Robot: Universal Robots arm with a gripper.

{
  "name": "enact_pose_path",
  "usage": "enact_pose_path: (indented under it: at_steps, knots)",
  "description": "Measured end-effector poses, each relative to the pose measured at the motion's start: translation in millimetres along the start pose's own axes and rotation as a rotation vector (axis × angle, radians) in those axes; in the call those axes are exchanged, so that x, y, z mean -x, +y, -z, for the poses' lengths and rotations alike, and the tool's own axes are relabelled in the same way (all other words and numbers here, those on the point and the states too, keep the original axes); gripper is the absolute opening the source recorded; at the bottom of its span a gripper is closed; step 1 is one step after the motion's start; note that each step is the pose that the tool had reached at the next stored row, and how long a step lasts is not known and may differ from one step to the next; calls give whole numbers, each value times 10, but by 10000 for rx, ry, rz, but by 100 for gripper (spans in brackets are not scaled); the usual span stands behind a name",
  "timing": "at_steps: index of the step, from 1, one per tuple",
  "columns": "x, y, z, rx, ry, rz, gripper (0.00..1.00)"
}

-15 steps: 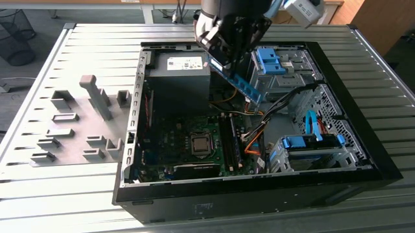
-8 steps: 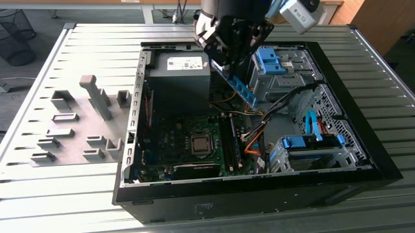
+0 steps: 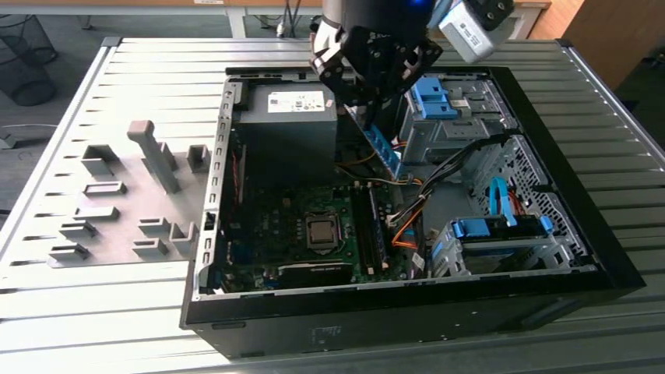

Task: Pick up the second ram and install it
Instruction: 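Insert the second ram into the second slot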

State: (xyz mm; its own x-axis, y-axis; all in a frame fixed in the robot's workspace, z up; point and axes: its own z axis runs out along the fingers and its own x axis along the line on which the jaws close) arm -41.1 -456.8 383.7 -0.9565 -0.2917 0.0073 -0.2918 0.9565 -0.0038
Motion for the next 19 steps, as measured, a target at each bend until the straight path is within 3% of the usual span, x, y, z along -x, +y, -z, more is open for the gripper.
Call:
enact_pose_path:
  at_steps: [16, 19]
  knots:
    - [0, 0, -89, -4, 21, -2919, 14]
    - [1, 0, -91, -5, 23, -3089, 14]
